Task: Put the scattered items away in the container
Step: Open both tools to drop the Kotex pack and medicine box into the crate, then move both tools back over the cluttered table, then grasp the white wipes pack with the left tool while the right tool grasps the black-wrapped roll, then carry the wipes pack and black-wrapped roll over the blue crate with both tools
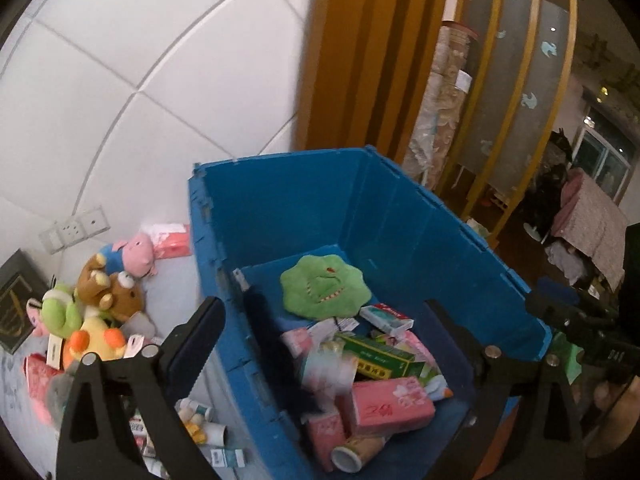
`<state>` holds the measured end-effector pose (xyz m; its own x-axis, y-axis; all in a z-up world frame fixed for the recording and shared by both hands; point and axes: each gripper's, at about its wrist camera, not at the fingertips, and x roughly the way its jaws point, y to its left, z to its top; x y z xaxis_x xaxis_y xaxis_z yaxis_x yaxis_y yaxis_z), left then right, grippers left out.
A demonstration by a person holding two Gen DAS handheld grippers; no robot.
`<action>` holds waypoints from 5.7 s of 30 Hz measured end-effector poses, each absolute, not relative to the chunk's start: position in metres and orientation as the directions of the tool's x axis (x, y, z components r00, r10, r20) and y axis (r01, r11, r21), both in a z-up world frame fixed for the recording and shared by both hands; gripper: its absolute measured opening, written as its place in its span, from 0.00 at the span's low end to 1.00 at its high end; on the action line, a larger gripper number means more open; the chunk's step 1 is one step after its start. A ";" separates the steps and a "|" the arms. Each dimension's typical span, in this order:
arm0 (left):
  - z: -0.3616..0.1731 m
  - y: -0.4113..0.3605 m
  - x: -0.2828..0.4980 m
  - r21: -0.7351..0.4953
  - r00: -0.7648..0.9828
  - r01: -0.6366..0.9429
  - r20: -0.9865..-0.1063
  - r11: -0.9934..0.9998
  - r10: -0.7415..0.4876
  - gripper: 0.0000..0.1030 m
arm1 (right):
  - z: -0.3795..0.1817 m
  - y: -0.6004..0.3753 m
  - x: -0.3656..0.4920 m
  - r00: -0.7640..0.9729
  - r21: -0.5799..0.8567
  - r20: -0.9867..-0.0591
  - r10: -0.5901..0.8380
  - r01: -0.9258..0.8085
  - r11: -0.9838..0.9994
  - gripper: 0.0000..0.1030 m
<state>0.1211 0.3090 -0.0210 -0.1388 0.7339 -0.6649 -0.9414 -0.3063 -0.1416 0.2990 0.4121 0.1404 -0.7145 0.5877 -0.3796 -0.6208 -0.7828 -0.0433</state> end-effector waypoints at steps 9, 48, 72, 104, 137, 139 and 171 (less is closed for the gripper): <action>-0.022 0.242 0.080 -0.138 -0.237 -0.894 -0.662 -0.427 0.711 0.95 | 0.132 0.379 0.259 -0.759 -0.077 -0.405 0.509 -0.527 -0.847 1.00; -0.323 -0.085 -0.015 -0.102 -0.075 -0.784 -0.964 -0.612 0.256 0.90 | -0.140 0.202 0.072 -0.541 -0.258 -0.748 0.384 -0.295 -0.920 1.00; -0.393 -0.081 -0.038 -0.240 0.057 -0.826 -0.936 -0.510 0.348 0.48 | -0.316 0.182 -0.024 -0.316 -0.225 -0.891 0.325 -0.314 -0.922 1.00; -0.379 -0.147 -0.092 -0.205 -0.028 -0.756 -0.939 -0.621 0.344 0.43 | -0.369 0.156 -0.072 -0.266 -0.275 -0.902 0.341 -0.256 -0.927 0.34; -0.208 -0.088 -0.073 -0.085 -0.265 -0.798 -0.839 -0.597 0.474 0.43 | -0.176 0.118 0.001 -0.573 -0.260 -0.755 0.319 -0.185 -0.948 0.34; -0.195 -0.081 -0.069 -0.081 -0.276 -0.802 -0.829 -0.592 0.487 0.43 | -0.162 0.121 0.007 -0.593 -0.260 -0.742 0.314 -0.177 -0.949 0.34; -0.049 0.058 0.028 0.009 -0.407 -0.839 -0.674 -0.543 0.617 0.43 | 0.026 0.187 0.122 -0.801 -0.274 -0.533 0.272 -0.141 -0.951 0.34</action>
<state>0.0277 0.0581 -0.0492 -0.4066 0.6165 -0.6742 -0.8394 -0.5435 0.0092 0.1222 0.1868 0.0263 -0.8009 0.2721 -0.5334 -0.1408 -0.9514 -0.2739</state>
